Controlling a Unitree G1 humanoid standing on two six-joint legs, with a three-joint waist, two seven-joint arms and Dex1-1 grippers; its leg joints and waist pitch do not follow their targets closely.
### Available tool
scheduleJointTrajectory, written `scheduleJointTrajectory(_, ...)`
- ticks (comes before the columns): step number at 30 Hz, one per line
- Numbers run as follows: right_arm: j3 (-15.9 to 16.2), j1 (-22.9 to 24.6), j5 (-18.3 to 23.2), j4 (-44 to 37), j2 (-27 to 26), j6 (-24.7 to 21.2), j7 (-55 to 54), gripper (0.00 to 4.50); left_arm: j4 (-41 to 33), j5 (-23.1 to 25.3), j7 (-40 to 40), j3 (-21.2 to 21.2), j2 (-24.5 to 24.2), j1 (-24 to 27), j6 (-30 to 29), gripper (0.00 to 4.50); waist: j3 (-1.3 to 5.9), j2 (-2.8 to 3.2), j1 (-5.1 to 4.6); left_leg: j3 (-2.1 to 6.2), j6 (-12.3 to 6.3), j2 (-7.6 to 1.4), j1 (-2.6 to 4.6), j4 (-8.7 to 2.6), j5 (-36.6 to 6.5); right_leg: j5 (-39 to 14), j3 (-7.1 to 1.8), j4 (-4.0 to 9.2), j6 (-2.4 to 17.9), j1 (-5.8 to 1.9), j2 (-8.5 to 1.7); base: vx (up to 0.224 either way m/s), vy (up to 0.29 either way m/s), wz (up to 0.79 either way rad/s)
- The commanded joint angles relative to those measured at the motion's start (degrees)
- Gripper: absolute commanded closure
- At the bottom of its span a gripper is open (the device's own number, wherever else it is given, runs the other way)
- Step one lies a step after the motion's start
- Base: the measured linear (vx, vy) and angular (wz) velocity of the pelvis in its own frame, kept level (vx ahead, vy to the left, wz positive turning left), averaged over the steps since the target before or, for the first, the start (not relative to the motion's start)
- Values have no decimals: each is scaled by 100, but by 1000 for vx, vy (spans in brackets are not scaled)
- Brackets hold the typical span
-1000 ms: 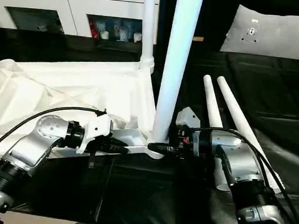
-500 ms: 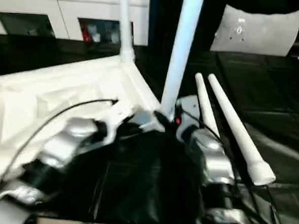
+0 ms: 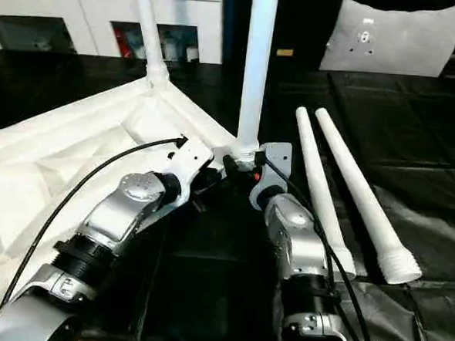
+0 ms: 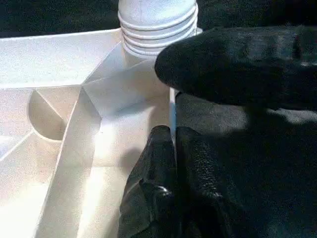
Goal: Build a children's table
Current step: Rotate leg to tighten, then rotate table base
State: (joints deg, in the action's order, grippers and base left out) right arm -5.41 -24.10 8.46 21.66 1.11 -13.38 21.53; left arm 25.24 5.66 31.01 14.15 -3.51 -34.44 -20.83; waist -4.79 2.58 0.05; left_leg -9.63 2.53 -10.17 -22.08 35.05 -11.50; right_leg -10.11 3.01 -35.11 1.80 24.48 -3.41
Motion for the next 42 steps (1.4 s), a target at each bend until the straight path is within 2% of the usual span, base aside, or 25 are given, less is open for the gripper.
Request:
scheduleJointTrajectory(1,-95,82,128,-96,45,-91,44,10,-317,-228,305,98,106,-186,691,450,579,-44,42,57,-1048,-227,48,-261,105,-122,-222,335,1551,-483,-403,0,0,0)
scheduleJointTrajectory(4,-287,221,353,-596,225,-111,144,10,111,-131,130,27,89,-356,961,450,560,-51,80,37,-892,-224,79,-277,-92,-352,-231,374,1498,-449,-389,0,0,0)
scheduleJointTrajectory(7,-368,329,468,-949,325,-84,246,10,426,-126,12,-77,95,-469,1159,450,562,-57,131,37,-807,-197,68,-292,-231,-566,-236,406,1332,-477,-383,0,0,0)
scheduleJointTrajectory(8,-385,370,607,-1082,346,-194,378,0,479,-176,17,-135,107,-486,1171,407,564,-42,164,33,-752,-201,78,-296,-284,-653,-238,418,1259,-464,-388,0,0,0)
scheduleJointTrajectory(10,-374,414,710,-1299,468,-238,536,0,468,-313,78,-253,130,-494,1115,396,561,-41,175,41,-703,-191,47,-301,-330,-767,-229,431,1237,-482,-398,0,0,0)
scheduleJointTrajectory(11,-387,418,842,-1510,622,-285,716,0,415,-393,144,-306,116,-485,1109,392,572,-35,195,36,-668,-199,67,-302,-385,-823,-232,444,1259,-468,-405,0,0,0)
scheduleJointTrajectory(12,-406,411,921,-1578,667,-324,787,0,391,-380,151,-294,93,-475,1146,392,561,-73,195,36,-674,-194,58,-308,-417,-842,-230,450,1253,-474,-391,0,0,0)
scheduleJointTrajectory(14,-443,400,1133,-1722,753,-442,953,0,369,-336,134,-267,41,-455,1260,371,516,-77,193,31,-620,-203,75,-333,-686,-1340,-217,501,1137,-435,-391,0,0,0)
scheduleJointTrajectory(16,-469,387,1377,-1879,871,-574,1230,0,266,-351,224,-247,-45,-390,1286,356,513,-89,188,43,-556,-192,60,-342,-776,-1707,-207,528,978,-463,-399,0,0,0)
scheduleJointTrajectory(18,-484,369,1620,-2034,1027,-724,1572,0,-59,-448,443,-258,-212,-224,1164,356,526,-113,182,46,-539,-192,41,-339,-683,-1739,-216,527,882,-460,-398,0,0,0)
scheduleJointTrajectory(22,-366,362,1842,-2255,1298,-1098,1996,0,-1075,-734,1103,-311,-747,315,509,356,536,-83,178,50,-504,-220,55,-340,-568,-1630,-223,477,960,-422,-394,0,0,0)
scheduleJointTrajectory(24,-258,324,1879,-2233,1424,-1207,2165,0,-1569,-825,1459,-283,-1182,653,265,356,551,-66,192,59,-486,-227,61,-340,-534,-1552,-220,452,1006,-420,-407,0,0,0)
scheduleJointTrajectory(25,-148,273,1901,-2174,1521,-1251,2352,0,-1917,-858,1695,-273,-1557,919,113,356,530,-73,190,42,-472,-227,75,-345,-596,-1617,-216,472,988,-379,-387,0,0,0)
scheduleJointTrajectory(26,-70,233,1905,-2135,1578,-1272,2460,0,-2124,-881,1822,-292,-1771,1077,39,356,531,-66,192,55,-440,-241,86,-350,-649,-1648,-218,460,1006,-382,-404,0,0,0)
scheduleJointTrajectory(27,-17,192,1909,-2085,1609,-1294,2539,0,-2274,-897,1901,-321,-1918,1191,-11,356,534,-114,179,69,-423,-242,48,-367,-609,-1601,-215,416,992,-414,-405,0,0,0)
scheduleJointTrajectory(28,105,69,1898,-1922,1664,-1322,2734,0,-2611,-932,2047,-411,-2227,1443,-123,356,520,-94,166,57,-402,-239,83,-359,-697,-1720,-210,438,979,-367,-393,0,0,0)
scheduleJointTrajectory(29,207,-61,1799,-1726,1692,-1265,2838,0,-2843,-966,2106,-489,-2403,1589,-242,356,504,-123,149,40,-391,-235,79,-370,-729,-1775,-215,466,963,-358,-380,0,0,0)
scheduleJointTrajectory(31,286,-170,1711,-1560,1709,-1220,2913,0,-3017,-988,2143,-549,-2527,1694,-337,356,492,-101,157,32,-348,-233,117,-368,-823,-1847,-225,478,989,-331,-382,0,0,0)
scheduleJointTrajectory(32,498,-508,1386,-1005,1749,-963,3067,0,-3471,-1062,2208,-679,-2756,1934,-582,356,505,-118,184,41,-228,-264,153,-361,-983,-1955,-217,447,1036,-300,-410,0,0,0)
scheduleJointTrajectory(33,536,-580,1310,-882,1755,-896,3080,0,-3554,-1081,2218,-701,-2789,1974,-624,356,473,-120,167,54,-213,-254,125,-392,-993,-2004,-215,461,1048,-310,-391,0,0,0)
scheduleJointTrajectory(35,659,-965,929,-216,1792,-491,2985,0,-3943,-1202,2224,-769,-2932,2148,-859,356,468,-108,179,35,-110,-257,175,-388,-1188,-2103,-228,483,1037,-271,-387,0,0,0)
scheduleJointTrajectory(36,631,-1258,737,279,1807,-208,2763,0,-4126,-1264,2212,-789,-3007,2244,-969,356,474,-191,172,50,-63,-255,132,-406,-1205,-2115,-221,447,1052,-315,-406,0,0,0)
scheduleJointTrajectory(39,614,-1540,492,768,1875,134,2453,0,-4245,-1283,2190,-810,-3054,2324,-1040,356,471,-169,176,28,-22,-238,165,-396,-1239,-2056,-233,471,1031,-285,-378,0,0,0)
scheduleJointTrajectory(40,598,-1676,424,991,1918,232,2349,0,-4296,-1291,2177,-830,-3074,2358,-1067,356,488,-237,169,23,-22,-243,157,-388,-1232,-1962,-236,446,1035,-296,-385,0,0,0)
scheduleJointTrajectory(42,553,-1919,347,1417,2007,431,2176,0,-4408,-1301,2136,-883,-3099,2407,-1157,356,501,-224,180,28,-48,-235,128,-387,-1130,-1829,-238,437,1053,-325,-390,0,0,0)
